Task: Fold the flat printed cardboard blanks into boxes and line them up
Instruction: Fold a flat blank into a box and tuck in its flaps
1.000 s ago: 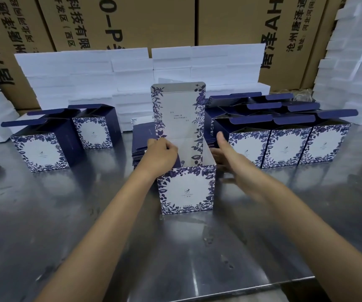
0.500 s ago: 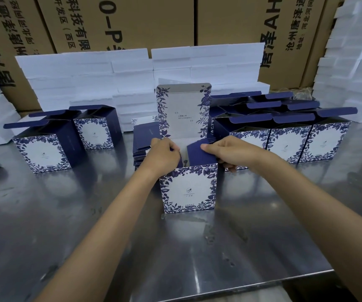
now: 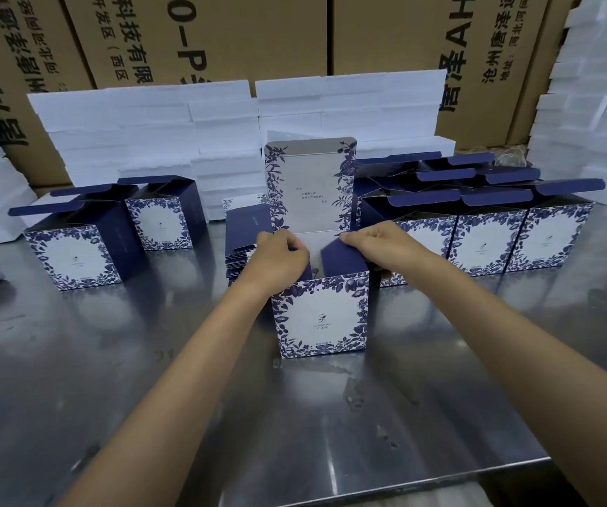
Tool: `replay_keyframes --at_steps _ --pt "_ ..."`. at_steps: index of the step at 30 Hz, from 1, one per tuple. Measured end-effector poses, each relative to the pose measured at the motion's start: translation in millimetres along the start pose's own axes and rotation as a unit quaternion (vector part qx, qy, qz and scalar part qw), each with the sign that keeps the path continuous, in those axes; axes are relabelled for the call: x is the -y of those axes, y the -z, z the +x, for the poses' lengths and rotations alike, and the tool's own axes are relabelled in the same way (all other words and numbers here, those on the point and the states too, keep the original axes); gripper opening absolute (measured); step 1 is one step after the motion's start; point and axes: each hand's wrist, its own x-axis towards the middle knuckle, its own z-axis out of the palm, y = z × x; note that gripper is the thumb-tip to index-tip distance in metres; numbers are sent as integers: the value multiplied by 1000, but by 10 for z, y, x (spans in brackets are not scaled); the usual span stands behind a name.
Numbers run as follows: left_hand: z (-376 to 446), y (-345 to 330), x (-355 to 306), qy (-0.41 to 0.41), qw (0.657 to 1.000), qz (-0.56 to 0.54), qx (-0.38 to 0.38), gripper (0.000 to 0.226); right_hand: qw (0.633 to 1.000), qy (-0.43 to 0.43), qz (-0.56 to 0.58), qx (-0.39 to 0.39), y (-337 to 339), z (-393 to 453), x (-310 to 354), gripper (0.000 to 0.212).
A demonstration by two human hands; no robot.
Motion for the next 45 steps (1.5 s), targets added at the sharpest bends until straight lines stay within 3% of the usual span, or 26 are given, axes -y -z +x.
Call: replay_keyframes --at_steps 2,4,6,8,11,14,16,20,22,26,28,34,42,45 --pt "0 -30 15 16 996 -77 -41 4 998 27 11 -58 -12 5 -17 34" --pt "-19 -60 44 12 980 -169 -103 21 992 70 73 -79 2 -12 -34 9" --pt "-43 -52 59 -14 960 -246 -134 43 983 103 135 -67 48 -17 -69 32" --pt "-56 -32 51 -20 950 -281 -133 57 980 112 147 -68 119 -19 -91 38" --pt "-88 7 49 -16 938 -303 -165 37 985 97 131 -62 172 -44 -98 42" --pt "-146 44 89 4 916 -372 -147 39 991 85 90 -48 202 -84 -78 45" --pt "-153 64 138 13 933 -340 -118 43 995 63 77 -24 204 -106 -49 34" --pt "-82 69 163 -32 972 -215 -92 13 996 69 50 -13 89 -73 35 3" --pt "-8 77 105 -38 980 -178 -76 21 997 57 56 6 -30 -48 109 7" --pt "77 71 -33 1 989 -140 -42 5 1000 12 24 -4 -202 16 257 11" --pt "89 37 -31 0 990 -140 -27 14 1000 14 27 -1 -275 30 272 19" --pt "66 34 -14 21 981 -189 -28 19 998 36 50 -25 -308 46 205 16" --pt "60 48 -22 23 991 -128 -42 27 998 36 -43 -42 -317 20 262 22" --pt "26 60 18 32 984 -166 -52 28 994 7 -79 -70 -285 6 234 33"
